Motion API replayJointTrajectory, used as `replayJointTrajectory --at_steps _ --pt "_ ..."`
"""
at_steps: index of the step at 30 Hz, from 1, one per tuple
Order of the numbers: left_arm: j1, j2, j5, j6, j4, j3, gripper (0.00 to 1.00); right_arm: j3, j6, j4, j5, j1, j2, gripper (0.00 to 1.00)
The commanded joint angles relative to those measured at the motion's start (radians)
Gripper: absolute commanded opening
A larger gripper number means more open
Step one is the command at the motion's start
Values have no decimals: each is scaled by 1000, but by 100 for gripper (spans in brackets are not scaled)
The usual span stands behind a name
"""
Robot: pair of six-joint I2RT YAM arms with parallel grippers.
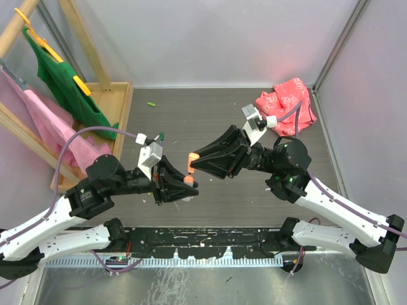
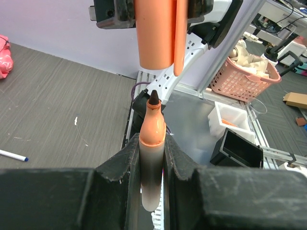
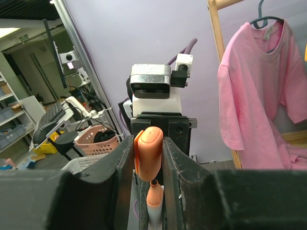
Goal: Insert the pens into the pen caps
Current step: Insert the pen cap onto the pen.
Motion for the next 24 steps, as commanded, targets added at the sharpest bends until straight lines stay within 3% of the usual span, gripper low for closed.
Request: replayJointTrajectory --at_steps 1,24 --pt "5 1 22 17 41 49 0 37 11 22 -15 3 -5 0" --pt "4 12 24 22 60 68 0 -4 19 1 -26 3 -19 0"
